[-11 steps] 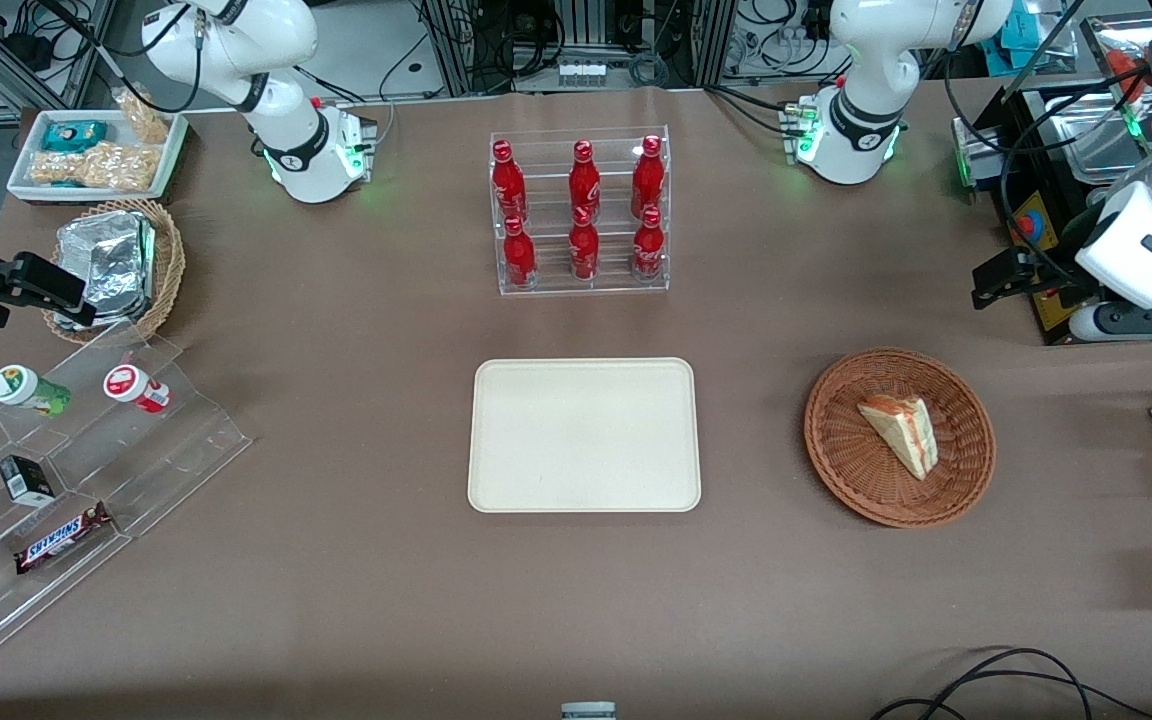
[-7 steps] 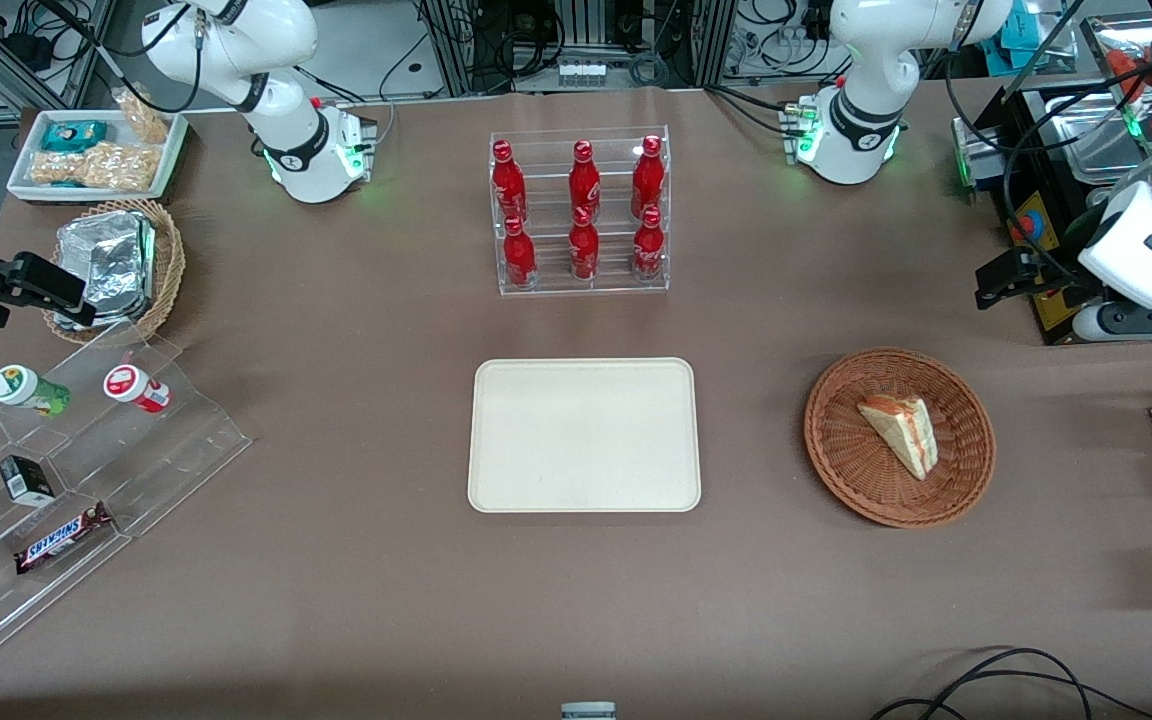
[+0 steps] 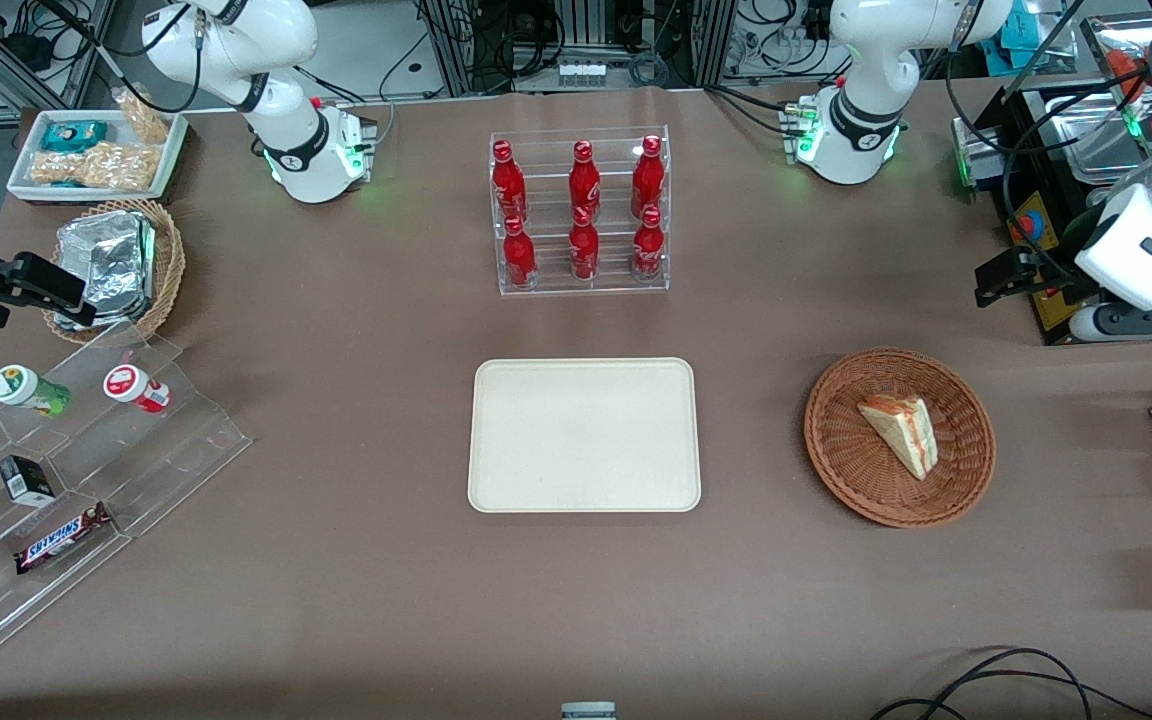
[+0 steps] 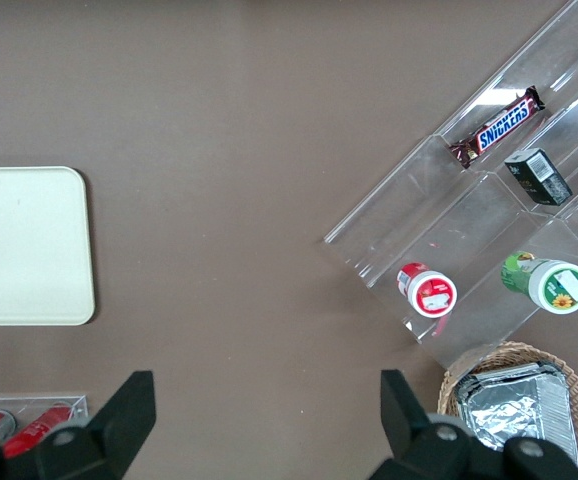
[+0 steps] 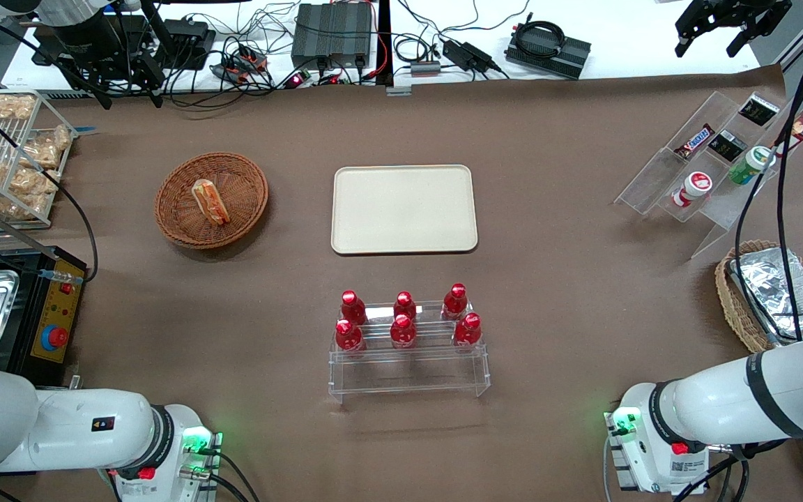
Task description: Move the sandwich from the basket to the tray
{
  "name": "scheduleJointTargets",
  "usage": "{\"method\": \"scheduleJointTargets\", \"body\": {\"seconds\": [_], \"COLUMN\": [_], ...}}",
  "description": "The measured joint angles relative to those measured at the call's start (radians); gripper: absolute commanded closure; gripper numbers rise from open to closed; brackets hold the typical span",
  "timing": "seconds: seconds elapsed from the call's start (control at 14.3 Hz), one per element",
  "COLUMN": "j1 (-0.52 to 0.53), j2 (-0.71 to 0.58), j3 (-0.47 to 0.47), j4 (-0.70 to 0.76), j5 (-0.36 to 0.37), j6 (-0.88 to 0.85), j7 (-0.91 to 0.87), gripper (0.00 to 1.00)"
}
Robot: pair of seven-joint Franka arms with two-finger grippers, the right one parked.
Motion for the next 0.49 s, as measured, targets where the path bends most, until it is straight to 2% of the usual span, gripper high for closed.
{"method": "scheduleJointTargets", "body": {"seconds": [0.28,0.49], "j1": [0.001,0.003], "j2": [0.062,0.169], "j3": [0.001,0.002], "j4": [-0.046,-0.065], "j5": [0.007,0.067], "j6": [-0.001,0.024], "j7": [0.0,0.0], "gripper": [0.0,0.0]}}
